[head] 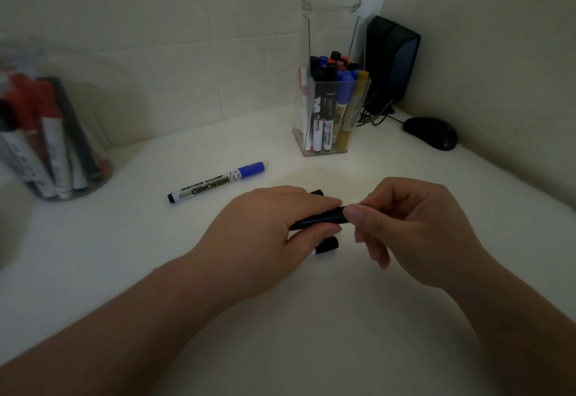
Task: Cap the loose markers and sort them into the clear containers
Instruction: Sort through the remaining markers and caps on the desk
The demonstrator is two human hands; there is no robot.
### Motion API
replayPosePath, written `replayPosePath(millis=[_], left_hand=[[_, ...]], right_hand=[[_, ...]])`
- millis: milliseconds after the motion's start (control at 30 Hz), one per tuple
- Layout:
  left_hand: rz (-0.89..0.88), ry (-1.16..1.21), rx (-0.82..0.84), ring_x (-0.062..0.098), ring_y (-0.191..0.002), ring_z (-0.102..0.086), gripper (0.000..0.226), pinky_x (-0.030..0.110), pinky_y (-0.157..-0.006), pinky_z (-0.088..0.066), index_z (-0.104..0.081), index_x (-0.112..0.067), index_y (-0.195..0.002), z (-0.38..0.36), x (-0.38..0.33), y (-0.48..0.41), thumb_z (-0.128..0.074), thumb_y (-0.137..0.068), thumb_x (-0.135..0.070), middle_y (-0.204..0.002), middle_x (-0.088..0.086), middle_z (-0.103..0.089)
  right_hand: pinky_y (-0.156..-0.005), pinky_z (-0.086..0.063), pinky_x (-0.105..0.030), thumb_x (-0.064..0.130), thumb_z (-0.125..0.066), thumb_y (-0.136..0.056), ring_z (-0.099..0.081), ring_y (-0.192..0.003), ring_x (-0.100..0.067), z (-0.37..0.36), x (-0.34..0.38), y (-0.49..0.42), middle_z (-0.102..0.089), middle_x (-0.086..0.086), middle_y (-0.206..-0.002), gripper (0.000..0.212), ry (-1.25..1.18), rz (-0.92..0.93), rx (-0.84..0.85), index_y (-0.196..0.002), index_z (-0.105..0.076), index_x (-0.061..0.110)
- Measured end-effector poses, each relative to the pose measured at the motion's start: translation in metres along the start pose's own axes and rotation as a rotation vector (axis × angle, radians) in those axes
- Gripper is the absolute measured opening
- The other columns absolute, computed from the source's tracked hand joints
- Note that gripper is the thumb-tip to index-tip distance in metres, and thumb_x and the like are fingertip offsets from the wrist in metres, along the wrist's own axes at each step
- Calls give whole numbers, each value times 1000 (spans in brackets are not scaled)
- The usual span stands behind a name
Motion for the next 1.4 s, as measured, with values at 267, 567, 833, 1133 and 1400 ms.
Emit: replayPosePath(millis=[267, 567, 833, 1133, 1400], left_hand=[[308, -141, -11, 4, -78, -51, 25, 20, -65, -35, -64, -30, -110, 23, 33, -9, -47, -100, -46, -86, -15, -56], [500, -231, 7, 20, -85, -53, 25, 34, -72, -39, -71, -20, -107, 31, 71, -12, -57, -99, -37, -87, -1, -57], [568, -216, -70, 21, -94, -50, 22, 34, -77, -40, -73, -22, -109, 36, 99, -12, -60, -96, -34, -90, -2, -56], [639, -253, 193, 22, -76, -60, 20, 28, -62, -41, -73, -17, -99, 35, 88, -22, -58, -92, -29, -79, 3, -62], [660, -227, 131, 25, -83, -63, 15, 27, -65, -39, -71, -18, -98, 25, 92, -24, -58, -93, -24, -86, 6, -64]], right_hand=[[-50, -42, -18, 56, -71, -73, -50, -50, -6, -16, -13, 1, -60, 7, -65, 33, 385, 81, 107, -97, -68, 33], [-70, -41, -30, 63, -41, -96, -54, -78, -11, -61, 4, 12, -60, 10, -84, 39, 834, 162, 425, -122, -54, 37], [-71, -58, -35, 67, -52, -89, -63, -70, -15, -70, 11, -36, -62, -1, -78, 47, 823, -304, 71, -80, -60, 21], [-73, -59, -36, 45, -65, -81, -65, -74, -21, -105, 25, -84, -62, -3, -83, 29, 911, -413, 66, -82, -53, 18], [-73, -48, -33, 22, -56, -91, -61, -89, -25, -114, 14, -78, -54, -4, -94, 43, 773, -309, -9, -126, -35, 12]])
Point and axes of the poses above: each hand's wrist, its own y-axis away from the middle knuckle, its own z-axis out of the back of the hand, x = y × z, the point moved 1 cm from there along -y, towards the middle knuckle
